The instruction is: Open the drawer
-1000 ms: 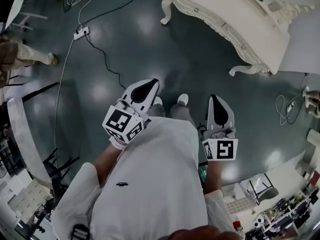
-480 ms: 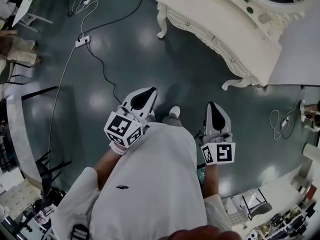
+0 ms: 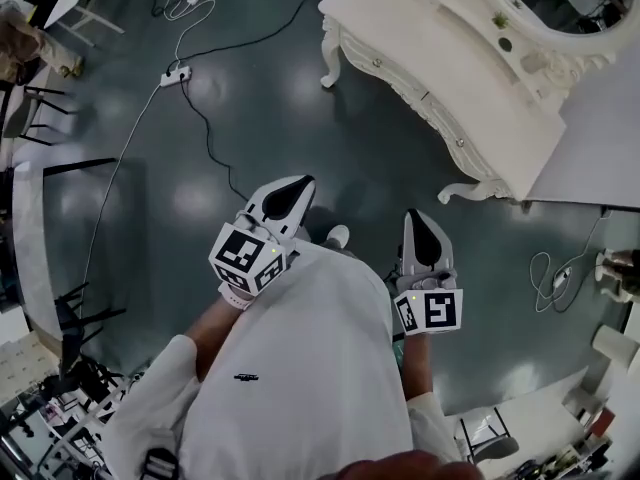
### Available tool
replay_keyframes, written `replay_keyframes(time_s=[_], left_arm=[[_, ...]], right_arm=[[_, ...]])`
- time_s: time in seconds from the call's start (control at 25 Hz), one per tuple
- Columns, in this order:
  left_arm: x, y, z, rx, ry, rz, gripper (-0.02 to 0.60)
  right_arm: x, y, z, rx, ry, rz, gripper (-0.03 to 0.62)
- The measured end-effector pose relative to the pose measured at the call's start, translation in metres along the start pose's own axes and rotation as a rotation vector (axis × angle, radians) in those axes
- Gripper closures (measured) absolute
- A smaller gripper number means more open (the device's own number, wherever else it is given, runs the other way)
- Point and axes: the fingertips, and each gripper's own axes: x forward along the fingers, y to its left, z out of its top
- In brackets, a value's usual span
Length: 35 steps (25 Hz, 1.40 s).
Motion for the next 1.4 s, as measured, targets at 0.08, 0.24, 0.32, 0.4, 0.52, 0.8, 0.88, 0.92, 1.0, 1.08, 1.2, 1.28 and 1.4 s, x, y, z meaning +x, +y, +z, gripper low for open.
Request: replay_keyframes(time_s=[0.08,0.24,0.32,0.4,0.52,0.8,0.88,0.92,1.0,1.08,1.2,1.28,1.4], left_arm=[[0.004,-0.005,-0.002,-0.002,-0.002,0.012,0.572],[0.006,-0.010,0.000,0.000,0.001,0.026,0.572],[0.010,-0.009,0.002,0.005,0.003,0.030,0.572],[0.015,-0.008,0.003,0.007,0.005,0.030,0.572],[0.024,-0.007,0.003,0.007,0.010,0.022,0.572],[0.059,0.000,0.010,0.010,0.024,-0.021,0.572],[0.072,0.003,0.016,0.013,0.024,-0.031,0.572],[0.078,0.007,0.019,0.014,0.023,-0.034,0.572],[0.089,0.014,0.025,0.012,0.027,-0.040,0.572],[0.102,0.022,0.027,0.010,0.040,-0.048,0.572],[0.126,0.035,0.034,0.012,0.061,-0.064,0.572],[0.142,0.045,0.042,0.011,0.069,-0.075,0.572],[0.165,0.061,0.055,0.008,0.078,-0.093,0.572]], right_arm=[[-0.002,-0.007,-0.003,0.004,0.004,0.011,0.583],[-0.007,-0.017,-0.002,0.029,0.004,0.008,0.583],[-0.005,-0.021,-0.001,0.036,-0.001,0.009,0.583],[-0.002,-0.026,-0.001,0.040,-0.003,0.009,0.583],[0.002,-0.031,-0.002,0.044,0.001,0.003,0.583],[0.018,-0.054,0.002,0.049,-0.001,-0.034,0.583],[0.025,-0.063,0.004,0.053,-0.001,-0.044,0.583],[0.030,-0.066,0.005,0.053,0.000,-0.047,0.583],[0.043,-0.071,0.006,0.051,0.003,-0.049,0.583],[0.056,-0.077,0.008,0.057,0.006,-0.054,0.583],[0.080,-0.090,0.012,0.071,0.008,-0.067,0.583],[0.098,-0.097,0.017,0.074,0.010,-0.071,0.583],[0.126,-0.107,0.027,0.074,0.015,-0.079,0.583]])
